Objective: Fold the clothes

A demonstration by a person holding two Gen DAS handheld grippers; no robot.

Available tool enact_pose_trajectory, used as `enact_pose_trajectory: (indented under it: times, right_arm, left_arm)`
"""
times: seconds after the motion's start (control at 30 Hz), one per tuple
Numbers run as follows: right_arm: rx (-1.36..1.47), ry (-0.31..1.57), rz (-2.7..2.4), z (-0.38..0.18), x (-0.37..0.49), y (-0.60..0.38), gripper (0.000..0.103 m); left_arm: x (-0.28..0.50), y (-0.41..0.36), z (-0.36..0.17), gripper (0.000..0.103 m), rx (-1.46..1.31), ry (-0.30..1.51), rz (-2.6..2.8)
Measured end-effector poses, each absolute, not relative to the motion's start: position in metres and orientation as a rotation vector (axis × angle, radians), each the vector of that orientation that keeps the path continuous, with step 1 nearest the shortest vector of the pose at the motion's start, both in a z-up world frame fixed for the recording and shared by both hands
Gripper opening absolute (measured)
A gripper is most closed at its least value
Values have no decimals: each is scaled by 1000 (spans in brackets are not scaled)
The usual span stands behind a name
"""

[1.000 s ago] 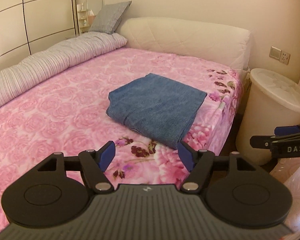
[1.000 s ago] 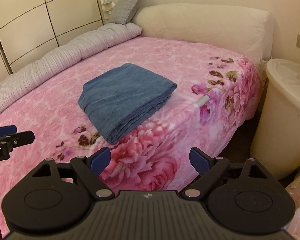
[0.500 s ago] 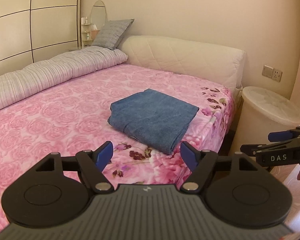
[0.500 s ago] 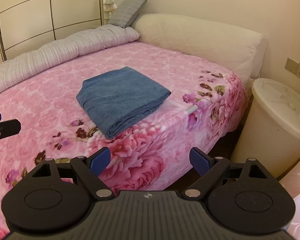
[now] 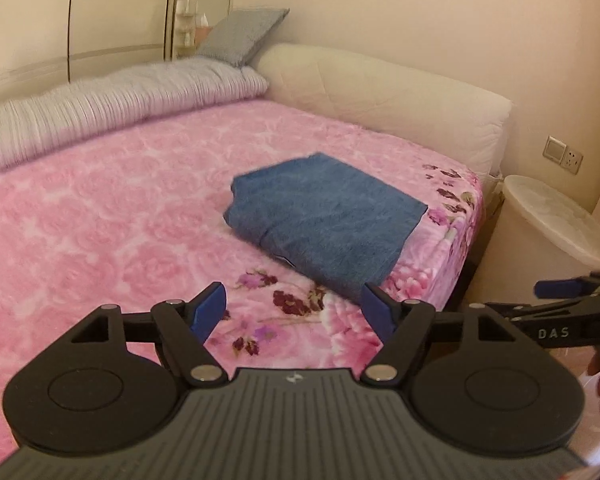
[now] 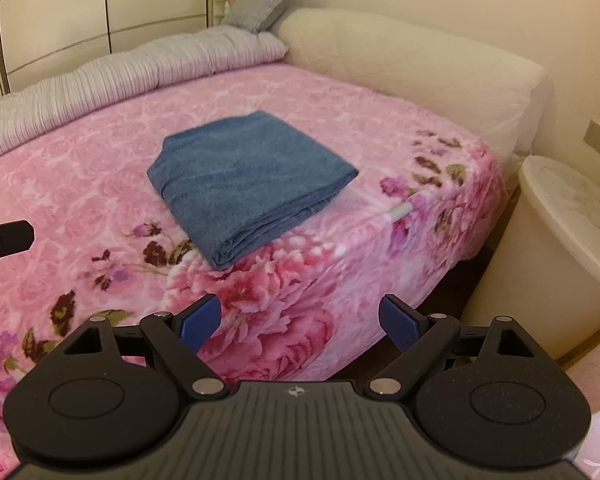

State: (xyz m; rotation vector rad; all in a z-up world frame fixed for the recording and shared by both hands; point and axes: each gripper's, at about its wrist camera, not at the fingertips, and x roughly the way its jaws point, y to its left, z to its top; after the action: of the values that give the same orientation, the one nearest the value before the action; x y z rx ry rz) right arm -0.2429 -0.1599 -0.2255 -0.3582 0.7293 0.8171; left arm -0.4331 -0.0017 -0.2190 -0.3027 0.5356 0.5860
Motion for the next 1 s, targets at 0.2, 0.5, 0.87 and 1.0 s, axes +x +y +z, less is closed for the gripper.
enact_pose_trajectory:
  times: [0.2,0.5,0.87,1.0]
  right_arm:
    - [-141,792,787,-271,-196,-141,88]
    - [87,847,638,-274,-132,-80,52]
    - [23,1128,568,-294,-93,-9,50]
    - [181,1173,515,-286,-89,-29,55]
  left_arm:
    - [-385,92,-268,48,-355,553,470]
    - [-281,210,-268,36,-252,671,275]
    - [-191,288,-300,29,-319,952,209]
    - [-224,315,-293,35,-564,943,195]
